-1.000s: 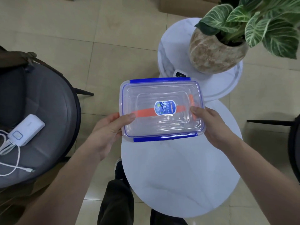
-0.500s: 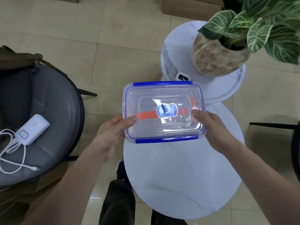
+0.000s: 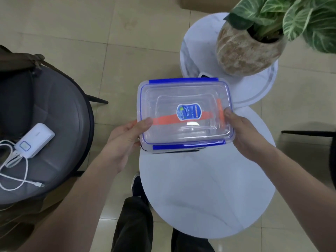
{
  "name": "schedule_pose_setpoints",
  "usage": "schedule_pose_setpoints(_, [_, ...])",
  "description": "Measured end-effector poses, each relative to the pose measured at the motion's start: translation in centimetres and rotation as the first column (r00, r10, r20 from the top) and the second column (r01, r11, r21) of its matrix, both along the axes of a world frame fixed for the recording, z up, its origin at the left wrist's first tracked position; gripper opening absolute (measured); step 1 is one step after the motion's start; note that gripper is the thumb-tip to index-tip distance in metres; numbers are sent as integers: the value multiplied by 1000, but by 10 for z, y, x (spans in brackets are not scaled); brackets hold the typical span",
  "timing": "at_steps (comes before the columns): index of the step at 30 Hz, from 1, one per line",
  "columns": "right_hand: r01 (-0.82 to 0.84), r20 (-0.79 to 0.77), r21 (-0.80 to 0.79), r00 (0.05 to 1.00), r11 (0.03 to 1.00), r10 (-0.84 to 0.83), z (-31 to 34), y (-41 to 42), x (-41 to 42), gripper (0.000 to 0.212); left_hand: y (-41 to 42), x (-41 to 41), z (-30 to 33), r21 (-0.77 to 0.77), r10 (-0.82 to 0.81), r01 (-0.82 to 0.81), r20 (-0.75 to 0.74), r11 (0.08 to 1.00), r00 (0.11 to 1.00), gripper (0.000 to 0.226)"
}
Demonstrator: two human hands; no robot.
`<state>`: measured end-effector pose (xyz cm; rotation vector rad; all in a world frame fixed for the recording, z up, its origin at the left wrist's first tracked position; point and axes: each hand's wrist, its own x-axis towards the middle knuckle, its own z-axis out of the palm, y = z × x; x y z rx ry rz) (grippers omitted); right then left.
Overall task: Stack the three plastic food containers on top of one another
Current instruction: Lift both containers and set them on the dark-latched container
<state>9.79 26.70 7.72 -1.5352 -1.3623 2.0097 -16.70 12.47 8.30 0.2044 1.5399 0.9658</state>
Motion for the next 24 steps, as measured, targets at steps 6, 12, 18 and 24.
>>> schedule_pose_setpoints(6, [-35, -41, 5, 999, 999, 35, -5, -4, 1, 90, -4, 8, -1, 19, 33, -32, -54, 999, 998, 79])
schedule_pose_setpoints(12, [-78, -94, -9, 993, 997, 77, -13, -2, 1, 93, -5, 11, 4, 45, 37, -33, -93, 998, 995, 80])
schedule_pose_setpoints(18, [-56, -100, 1, 993, 998, 56, -22, 4, 7, 97, -5, 11, -2, 76, 127, -117, -153, 990, 980, 56])
schedule_pose_setpoints(24, [369, 124, -50, 924, 928, -361, -51, 3, 32, 61, -23, -4, -52, -114, 270, -293, -177, 949, 946, 48])
